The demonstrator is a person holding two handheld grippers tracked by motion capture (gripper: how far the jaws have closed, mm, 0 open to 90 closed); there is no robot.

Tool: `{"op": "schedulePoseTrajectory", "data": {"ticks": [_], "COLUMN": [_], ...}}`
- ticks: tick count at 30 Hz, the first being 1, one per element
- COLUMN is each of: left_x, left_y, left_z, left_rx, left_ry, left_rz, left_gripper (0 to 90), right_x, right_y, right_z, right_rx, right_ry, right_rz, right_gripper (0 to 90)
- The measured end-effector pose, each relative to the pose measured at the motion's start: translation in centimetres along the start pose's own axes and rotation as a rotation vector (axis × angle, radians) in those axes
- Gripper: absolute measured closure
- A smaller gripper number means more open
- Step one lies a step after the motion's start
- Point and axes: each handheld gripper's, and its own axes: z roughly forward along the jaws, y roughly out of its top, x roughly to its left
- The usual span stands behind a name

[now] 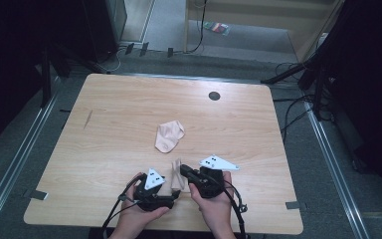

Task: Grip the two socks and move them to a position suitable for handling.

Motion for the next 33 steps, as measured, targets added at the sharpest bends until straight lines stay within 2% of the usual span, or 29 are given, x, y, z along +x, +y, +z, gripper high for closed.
{"op": "schedulePoseTrajectory", "data": {"ticks": [1,2,3,4,5,6,7,8,9,11,12,13,14,15,16,17,18,19,20,21,22,23,24,26,27,28,30,32,33], "left_x": [0.1,0.1,0.2,0.4,0.5,0.8,0.8,0.9,0.9,0.5,0.1,0.1,-0.2,-0.2,-0.2,-0.2,0.0,0.2,0.5,0.7,0.8,0.8,1.0,1.6,1.6,2.5,3.8,5.5,5.5], "left_y": [0.0,0.0,0.0,0.2,0.2,0.3,0.3,0.4,0.4,0.3,0.4,0.4,0.5,0.5,0.3,0.2,-0.1,-0.3,-0.4,-0.4,-0.4,-0.4,-0.3,-0.4,-0.4,-0.6,-0.5,-0.2,-0.2], "left_z": [-0.1,-0.1,-0.4,-0.8,-1.1,-2.3,-2.3,-4.3,-4.3,-6.3,-7.2,-7.2,-6.8,-6.8,-6.0,-5.3,-4.2,-3.5,-2.7,-2.4,-2.2,-2.2,-2.1,-2.3,-2.3,-3.1,-4.0,-4.7,-4.7], "left_rx": [-0.013,-0.013,-0.03,-0.047,-0.061,-0.114,-0.114,-0.196,-0.196,-0.273,-0.299,-0.299,-0.254,-0.254,-0.213,-0.185,-0.136,-0.112,-0.089,-0.077,-0.073,-0.073,-0.061,-0.011,-0.011,-0.038,-0.079,-0.124,-0.124], "left_ry": [-0.008,-0.008,0.001,-0.005,0.008,0.055,0.055,0.178,0.178,0.312,0.352,0.352,0.321,0.321,0.264,0.235,0.196,0.157,0.09,0.059,0.03,0.03,-0.006,-0.016,-0.016,-0.052,-0.056,-0.045,-0.045], "left_rz": [0.003,0.003,0.003,0.008,0.01,0.016,0.016,0.06,0.06,0.148,0.202,0.202,0.23,0.23,0.216,0.206,0.195,0.178,0.145,0.136,0.117,0.117,0.099,0.07,0.07,0.054,0.025,-0.04,-0.04], "left_gripper": [56.2,66.2,66.2,76.3,88.9,89.1,89.3,89.3,89.3,89.4,89.4,89.4,89.3,89.3,89.3,89.1,89.0,88.7,86.8,84.2,79.7,73.3,63.1,43.9,39.0,36.4,33.8,34.1,35.6], "right_x": [0.4,0.5,0.5,0.6,0.8,0.9,0.9,1.3,1.3,1.8,2.1,2.1,1.8,1.8,1.3,0.6,0.1,-0.8,-1.9,-2.5,-3.0,-3.0,-3.9,-4.6,-4.6,-5.1,-5.5,-5.6,-5.6], "right_y": [0.1,0.1,0.1,0.2,0.4,0.5,0.5,0.7,0.7,0.9,1.0,1.0,0.9,0.9,0.7,0.3,0.1,-0.4,-1.0,-1.4,-1.7,-1.7,-2.0,-2.1,-2.1,-2.2,-2.3,-2.4,-2.4], "right_z": [0.0,0.0,0.0,0.0,0.1,0.1,0.1,0.0,0.0,-0.1,-0.2,-0.2,-0.1,-0.1,0.0,0.2,0.3,0.6,0.8,0.8,0.8,0.8,0.7,0.6,0.6,0.5,0.4,0.1,0.1], "right_rx": [0.001,-0.003,-0.003,-0.005,-0.018,-0.026,-0.026,-0.061,-0.061,-0.089,-0.101,-0.101,-0.09,-0.09,-0.077,-0.061,-0.042,-0.025,0.006,0.026,0.032,0.032,0.053,0.056,0.056,0.069,0.076,0.064,0.064], "right_ry": [0.011,0.016,0.016,0.02,0.032,0.039,0.039,0.066,0.066,0.092,0.097,0.097,0.087,0.087,0.079,0.063,0.051,0.026,-0.002,-0.021,-0.043,-0.043,-0.065,-0.075,-0.075,-0.081,-0.074,-0.093,-0.093], "right_rz": [0.001,-0.004,-0.004,-0.008,-0.011,-0.01,-0.01,-0.036,-0.036,-0.058,-0.074,-0.074,-0.074,-0.074,-0.062,-0.038,-0.026,-0.015,0.003,0.007,0.003,0.003,0.0,-0.009,-0.009,-0.018,-0.013,-0.003,-0.003], "right_gripper": [88.8,88.8,88.8,88.9,88.9,88.9,88.9,89.1,89.1,89.2,89.2,89.2,89.2,89.2,89.2,89.2,89.2,89.2,89.2,89.2,89.1,89.1,89.1,88.9,88.9,86.9,78.1,64.5,64.5]}}
